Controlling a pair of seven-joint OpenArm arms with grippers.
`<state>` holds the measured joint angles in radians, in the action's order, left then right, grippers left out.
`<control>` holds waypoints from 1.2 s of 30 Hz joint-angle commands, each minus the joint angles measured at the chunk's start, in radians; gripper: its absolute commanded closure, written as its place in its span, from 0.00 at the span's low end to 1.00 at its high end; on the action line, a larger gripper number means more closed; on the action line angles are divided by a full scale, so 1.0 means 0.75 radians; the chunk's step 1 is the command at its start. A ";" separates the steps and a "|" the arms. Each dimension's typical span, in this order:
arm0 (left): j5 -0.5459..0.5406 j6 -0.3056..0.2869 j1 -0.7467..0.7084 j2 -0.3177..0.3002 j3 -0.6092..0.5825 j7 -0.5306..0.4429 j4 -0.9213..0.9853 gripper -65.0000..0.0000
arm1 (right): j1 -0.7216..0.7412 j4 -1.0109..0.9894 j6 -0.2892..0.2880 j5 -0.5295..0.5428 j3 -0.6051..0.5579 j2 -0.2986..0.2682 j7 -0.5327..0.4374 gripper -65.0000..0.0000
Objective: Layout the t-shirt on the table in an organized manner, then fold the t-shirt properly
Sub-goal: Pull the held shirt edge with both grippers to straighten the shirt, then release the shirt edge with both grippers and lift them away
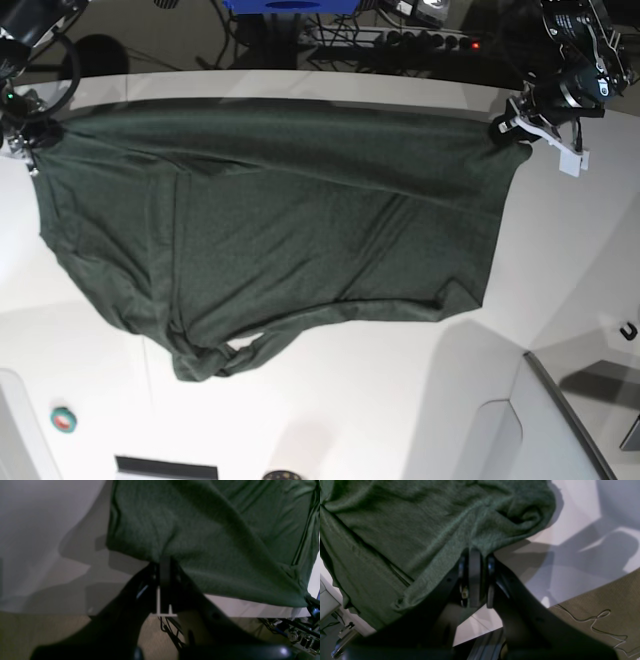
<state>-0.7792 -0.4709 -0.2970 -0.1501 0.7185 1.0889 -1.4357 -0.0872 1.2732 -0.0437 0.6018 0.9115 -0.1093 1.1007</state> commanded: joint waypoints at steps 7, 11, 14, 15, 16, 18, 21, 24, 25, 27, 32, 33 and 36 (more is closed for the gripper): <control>-0.020 -0.005 0.000 -0.020 0.009 -0.017 -0.016 1.00 | 0.013 0.018 0.004 0.015 0.001 -0.021 -0.012 0.99; -0.020 -0.005 -0.016 -0.020 0.009 -0.019 -0.016 1.00 | 0.009 0.018 0.004 0.015 0.001 -0.019 -0.012 0.99; -0.020 -0.005 -0.020 -0.020 0.009 -0.019 -0.016 1.00 | 0.009 0.018 0.004 0.015 0.001 -0.019 -0.012 0.99; -0.020 -0.005 -0.022 -0.020 0.009 -0.019 -0.016 1.00 | 0.007 0.018 0.004 0.015 0.001 -0.019 -0.012 0.99; -0.020 -0.005 -0.031 -0.020 0.009 -0.019 -0.016 1.00 | 0.007 0.018 0.004 0.015 0.001 -0.019 -0.012 0.99; -0.020 -0.005 -0.043 -0.020 0.009 -0.019 -0.022 1.00 | 0.007 0.018 0.004 0.015 0.001 -0.019 -0.012 0.99; -0.020 -0.005 -0.057 -0.020 0.009 -0.019 -0.024 1.00 | 0.007 0.018 0.004 0.015 0.007 -0.017 -0.010 0.97; -0.020 -0.005 -0.059 -0.020 0.009 -0.017 -0.020 1.00 | 0.005 0.018 0.004 0.015 0.011 -0.015 -0.004 0.85; -0.020 -0.005 -0.059 -0.020 0.009 -0.017 -0.018 1.00 | 0.005 0.018 0.004 0.015 0.013 -0.005 -0.004 0.76; -0.020 0.021 -0.059 -0.020 0.011 -0.017 -0.020 1.00 | 0.003 0.022 0.004 0.015 0.013 0.010 -0.006 0.61; -0.024 0.070 -0.059 -0.020 0.017 -0.015 -0.024 0.85 | -0.010 0.028 0.004 0.021 0.013 0.026 -0.012 0.54; -0.024 0.070 -0.059 -0.020 0.017 -0.015 -0.024 0.77 | -0.010 0.028 0.004 0.019 0.013 0.026 -0.012 0.53; -0.024 0.070 -0.059 -0.020 0.019 -0.015 -0.024 0.59 | -0.012 0.028 0.004 0.019 0.027 0.026 -0.012 0.53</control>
<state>-0.7830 -0.4175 -0.3405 -0.1528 0.7246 1.0859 -1.4361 -0.0967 1.2785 -0.0433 0.6167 0.9253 -0.0772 1.0931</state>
